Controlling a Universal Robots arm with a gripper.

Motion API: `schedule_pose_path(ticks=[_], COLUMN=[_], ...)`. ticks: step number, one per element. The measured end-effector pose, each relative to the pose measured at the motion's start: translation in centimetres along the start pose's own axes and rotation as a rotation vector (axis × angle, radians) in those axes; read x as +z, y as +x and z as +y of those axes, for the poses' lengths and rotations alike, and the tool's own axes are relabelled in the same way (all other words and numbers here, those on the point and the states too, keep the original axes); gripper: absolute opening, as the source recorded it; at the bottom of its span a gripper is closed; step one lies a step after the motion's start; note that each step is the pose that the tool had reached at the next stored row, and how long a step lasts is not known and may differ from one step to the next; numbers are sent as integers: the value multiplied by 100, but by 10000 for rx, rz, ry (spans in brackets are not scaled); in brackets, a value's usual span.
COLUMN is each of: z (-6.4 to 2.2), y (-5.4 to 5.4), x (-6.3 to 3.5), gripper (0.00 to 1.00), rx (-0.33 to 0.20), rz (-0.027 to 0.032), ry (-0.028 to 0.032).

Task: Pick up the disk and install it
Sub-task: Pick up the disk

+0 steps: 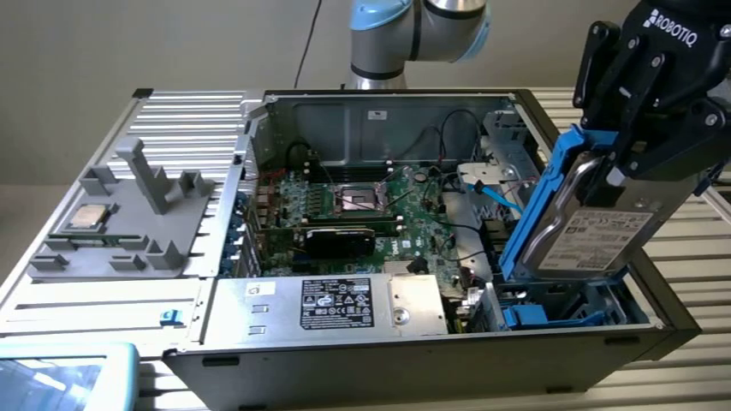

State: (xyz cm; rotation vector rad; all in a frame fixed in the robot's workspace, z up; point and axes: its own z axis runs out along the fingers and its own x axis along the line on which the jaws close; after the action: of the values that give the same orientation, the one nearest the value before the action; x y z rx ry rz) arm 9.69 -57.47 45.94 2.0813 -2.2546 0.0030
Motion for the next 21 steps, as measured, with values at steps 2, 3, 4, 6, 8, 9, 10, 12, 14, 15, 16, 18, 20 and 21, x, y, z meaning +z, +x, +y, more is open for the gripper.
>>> schedule_pose_path(ticks=[2,3,4,6,8,9,10,12,14,15,16,18,20,21], z=[5,7,10,15,17,17,18,19,20,22,23,25,27,28], y=[-18,-22,-23,-24,-24,-24,-24,-24,-20,-18,-14,-5,-2,-1], x=[8,11,15,19,18,18,19,21,22,24,25,28,34,34], gripper=[37,37,37,37,37,37,37,37,37,37,37,37,37,37], rx=[-73,-116,-160,-238,-332,-366,-379,-380,-386,-390,-395,-409,-419,-423], rz=[1,4,3,6,12,13,11,11,14,12,13,13,13,14], ry=[17,25,33,50,74,82,87,98,102,102,103,104,104,104])
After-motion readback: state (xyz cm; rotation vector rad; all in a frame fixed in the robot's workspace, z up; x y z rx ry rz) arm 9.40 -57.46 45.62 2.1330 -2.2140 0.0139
